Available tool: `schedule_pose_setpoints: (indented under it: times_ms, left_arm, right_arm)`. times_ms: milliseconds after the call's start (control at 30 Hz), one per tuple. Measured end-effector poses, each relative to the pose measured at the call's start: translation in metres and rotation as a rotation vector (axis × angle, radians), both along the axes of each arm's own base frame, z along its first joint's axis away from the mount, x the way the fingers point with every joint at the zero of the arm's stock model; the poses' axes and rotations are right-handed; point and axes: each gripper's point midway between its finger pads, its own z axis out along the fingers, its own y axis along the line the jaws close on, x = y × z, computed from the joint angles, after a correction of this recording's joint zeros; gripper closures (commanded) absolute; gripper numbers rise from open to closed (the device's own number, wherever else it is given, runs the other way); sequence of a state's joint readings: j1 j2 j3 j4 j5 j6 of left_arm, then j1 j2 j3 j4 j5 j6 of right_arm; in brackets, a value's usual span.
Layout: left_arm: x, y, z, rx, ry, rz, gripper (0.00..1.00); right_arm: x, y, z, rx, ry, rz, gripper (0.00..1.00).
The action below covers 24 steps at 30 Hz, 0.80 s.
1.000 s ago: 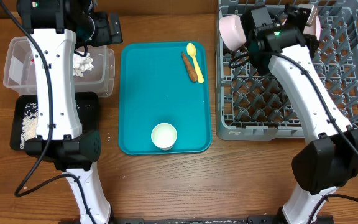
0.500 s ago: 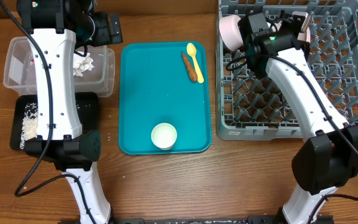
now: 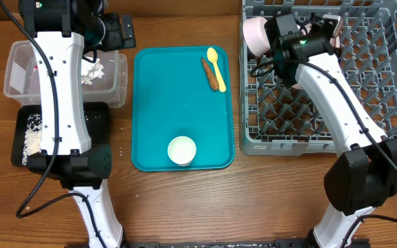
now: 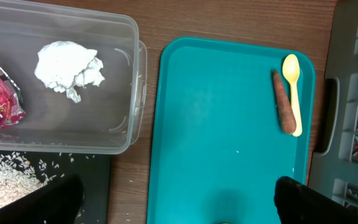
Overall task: Sort waste into correct bins and load items into the dishwasher
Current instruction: 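Lower the pink plate upright into the rack slots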
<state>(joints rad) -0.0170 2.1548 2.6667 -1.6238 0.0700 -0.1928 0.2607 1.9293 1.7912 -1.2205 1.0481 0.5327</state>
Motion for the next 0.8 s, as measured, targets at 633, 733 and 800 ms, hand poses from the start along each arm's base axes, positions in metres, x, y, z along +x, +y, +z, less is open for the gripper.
schedule_pose_setpoints:
  times_ms: [633,733,800]
  left_arm:
    - [0.0,0.0,0.0,0.0,0.0,0.0,0.0]
    - [0.0,0.0,0.0,0.0,0.0,0.0,0.0]
    - [0.0,0.0,0.0,0.0,0.0,0.0,0.0]
  right_arm:
    - [-0.01,0.008,-0.007,0.018,0.061,0.016,0.37]
    - [-0.009,0.015,-0.008,0.023,0.062,0.034,0.25]
    - [-0.009,0.017,-0.008,0.024,0.061,0.038,0.21]
